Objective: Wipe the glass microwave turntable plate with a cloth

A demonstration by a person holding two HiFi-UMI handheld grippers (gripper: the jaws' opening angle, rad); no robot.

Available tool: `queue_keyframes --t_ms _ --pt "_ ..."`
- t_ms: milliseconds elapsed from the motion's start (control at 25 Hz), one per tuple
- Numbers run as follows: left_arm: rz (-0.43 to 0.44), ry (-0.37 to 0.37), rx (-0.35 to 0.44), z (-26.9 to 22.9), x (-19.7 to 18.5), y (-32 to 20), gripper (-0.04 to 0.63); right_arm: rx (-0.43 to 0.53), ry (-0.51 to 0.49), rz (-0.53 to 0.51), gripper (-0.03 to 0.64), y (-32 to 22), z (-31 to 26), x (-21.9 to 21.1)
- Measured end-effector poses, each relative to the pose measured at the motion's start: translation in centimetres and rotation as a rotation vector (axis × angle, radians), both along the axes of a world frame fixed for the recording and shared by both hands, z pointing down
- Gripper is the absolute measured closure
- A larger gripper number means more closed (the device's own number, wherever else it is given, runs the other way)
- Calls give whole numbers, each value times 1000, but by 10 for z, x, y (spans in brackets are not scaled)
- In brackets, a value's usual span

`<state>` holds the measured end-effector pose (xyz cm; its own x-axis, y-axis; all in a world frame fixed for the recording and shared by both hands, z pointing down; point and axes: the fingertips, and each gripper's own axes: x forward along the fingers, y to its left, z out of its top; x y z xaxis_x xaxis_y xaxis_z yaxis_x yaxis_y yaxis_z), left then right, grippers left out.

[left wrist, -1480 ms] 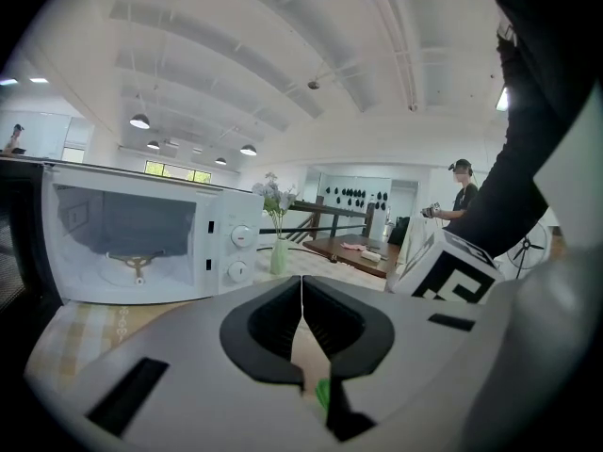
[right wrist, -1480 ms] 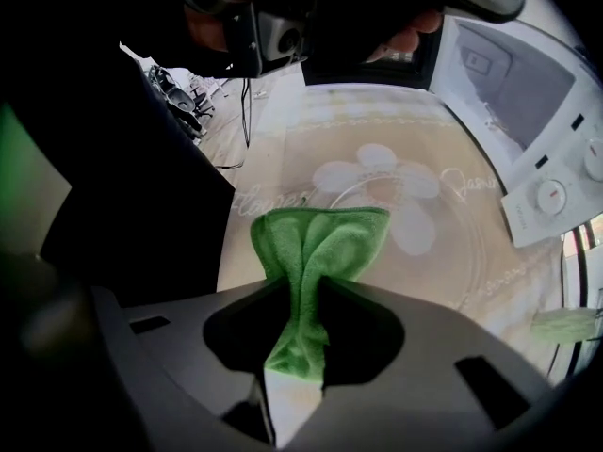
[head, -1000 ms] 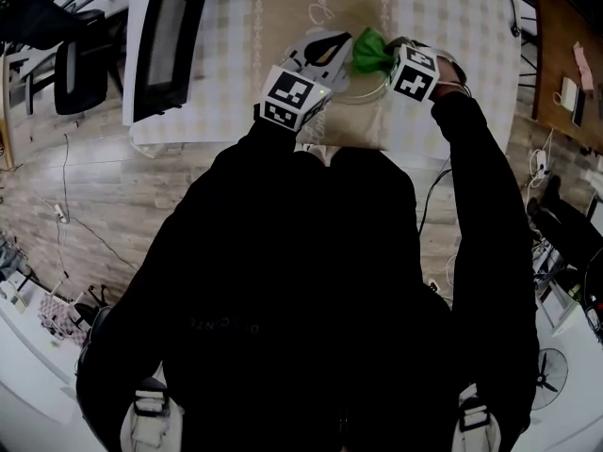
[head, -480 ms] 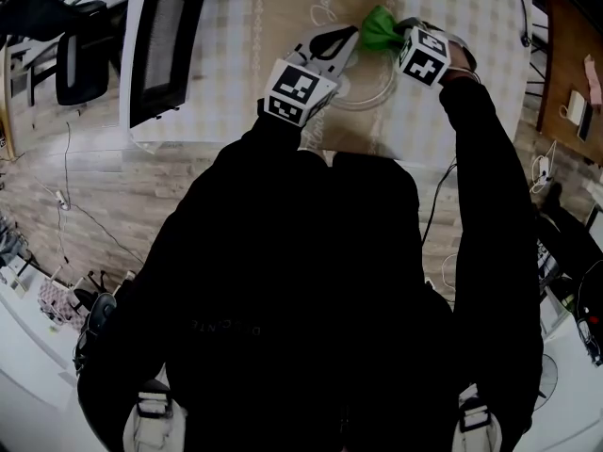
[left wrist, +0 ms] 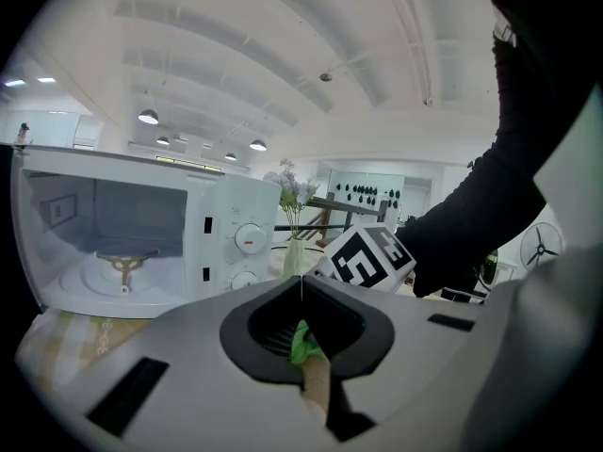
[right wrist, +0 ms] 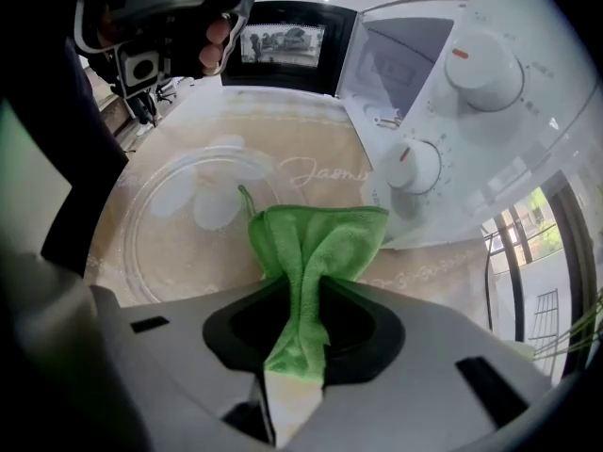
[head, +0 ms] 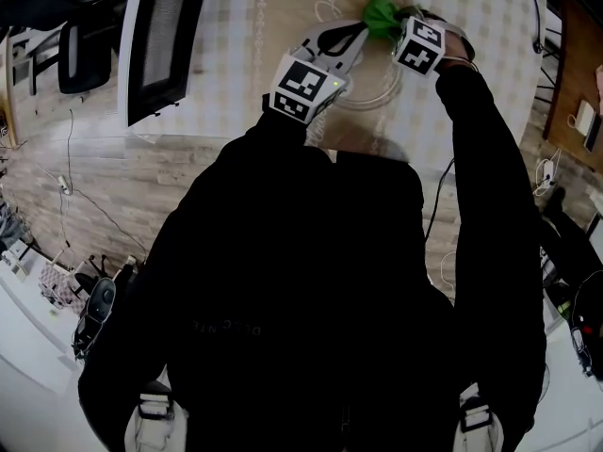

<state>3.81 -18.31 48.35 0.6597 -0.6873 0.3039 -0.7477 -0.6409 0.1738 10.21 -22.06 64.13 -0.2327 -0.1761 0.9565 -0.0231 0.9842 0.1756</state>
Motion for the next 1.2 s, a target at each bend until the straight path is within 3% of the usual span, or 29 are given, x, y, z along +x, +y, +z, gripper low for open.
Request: queue_keyframes --t_ms 600,1200 --pt "-7 -2 -13 5 -9 6 574 -24 41 -30 509 23 9 6" --pt "29 0 -1 -2 -10 33 574 -128 60 -51 509 94 11 12"
